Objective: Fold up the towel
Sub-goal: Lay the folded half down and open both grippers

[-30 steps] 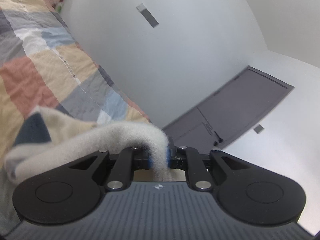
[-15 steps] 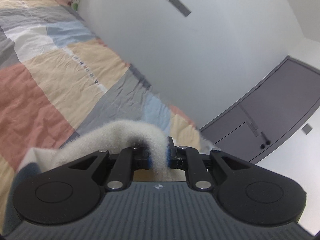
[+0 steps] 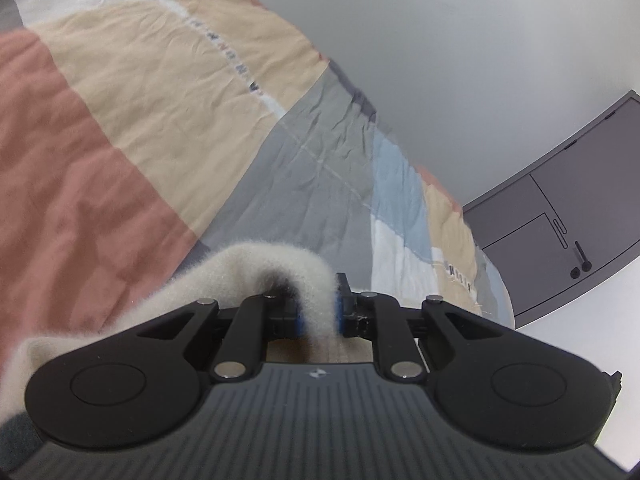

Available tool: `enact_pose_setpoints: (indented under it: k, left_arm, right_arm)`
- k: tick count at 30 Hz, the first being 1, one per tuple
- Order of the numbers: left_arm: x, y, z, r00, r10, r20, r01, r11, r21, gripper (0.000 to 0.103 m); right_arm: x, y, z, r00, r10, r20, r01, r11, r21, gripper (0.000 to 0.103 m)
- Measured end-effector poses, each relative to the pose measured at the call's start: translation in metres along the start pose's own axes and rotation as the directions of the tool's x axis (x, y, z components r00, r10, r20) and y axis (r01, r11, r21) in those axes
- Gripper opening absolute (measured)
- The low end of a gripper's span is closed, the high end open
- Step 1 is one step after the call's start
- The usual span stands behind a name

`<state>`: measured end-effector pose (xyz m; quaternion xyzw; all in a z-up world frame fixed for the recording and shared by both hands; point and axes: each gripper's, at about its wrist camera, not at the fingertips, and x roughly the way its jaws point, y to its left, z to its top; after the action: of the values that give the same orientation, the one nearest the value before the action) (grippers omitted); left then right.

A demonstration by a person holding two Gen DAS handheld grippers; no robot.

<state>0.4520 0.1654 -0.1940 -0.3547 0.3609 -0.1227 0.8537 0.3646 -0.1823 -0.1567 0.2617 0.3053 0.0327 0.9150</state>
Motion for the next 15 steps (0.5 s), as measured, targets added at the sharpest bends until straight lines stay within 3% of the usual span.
enact_pose_setpoints:
  k: [4,7,8,9,10,11,12,15]
  left_arm:
    - [0.0,0.0,-0.001,1.0,-0.008,-0.012,0.008,1.0,0.006,0.019]
    - [-0.009,-0.006,-0.005,0.999,-0.024,-0.023,0.024,1.0,0.014,0.039]
    - [-0.015,-0.009,-0.009,0.999,-0.035,-0.023,0.035,0.999,0.013,0.054]
    - [-0.023,-0.014,-0.012,0.999,-0.042,-0.017,0.043,0.999,0.024,0.062]
    - [-0.031,-0.02,-0.016,0.999,-0.043,-0.013,0.044,0.998,0.049,0.064]
    - [-0.04,-0.027,-0.021,0.999,-0.043,-0.011,0.044,0.996,0.076,0.067]
    - [-0.048,-0.032,-0.025,0.999,-0.049,-0.012,0.05,0.994,0.096,0.068]
    - [-0.077,-0.045,-0.044,0.998,-0.056,-0.012,0.057,0.989,0.135,0.071]
  right_arm:
    - [0.003,-0.002,-0.002,1.0,0.001,-0.005,-0.001,1.0,0.007,0.019]
    - [-0.004,0.0,-0.002,1.0,0.019,-0.007,-0.019,1.0,-0.001,0.024]
    - [-0.007,0.002,-0.001,0.999,0.031,-0.008,-0.032,0.999,-0.005,0.029]
    - [-0.011,0.003,0.0,0.999,0.049,-0.007,-0.049,0.999,-0.008,0.039]
    - [-0.017,0.004,0.0,0.998,0.067,-0.001,-0.067,0.998,-0.008,0.046]
    - [-0.025,0.005,0.0,0.996,0.085,0.011,-0.084,0.996,-0.006,0.063]
    - [-0.035,0.006,-0.001,0.994,0.105,0.032,-0.105,0.994,-0.005,0.074]
    - [-0.063,0.013,-0.007,0.988,0.144,0.058,-0.142,0.989,-0.034,0.075]
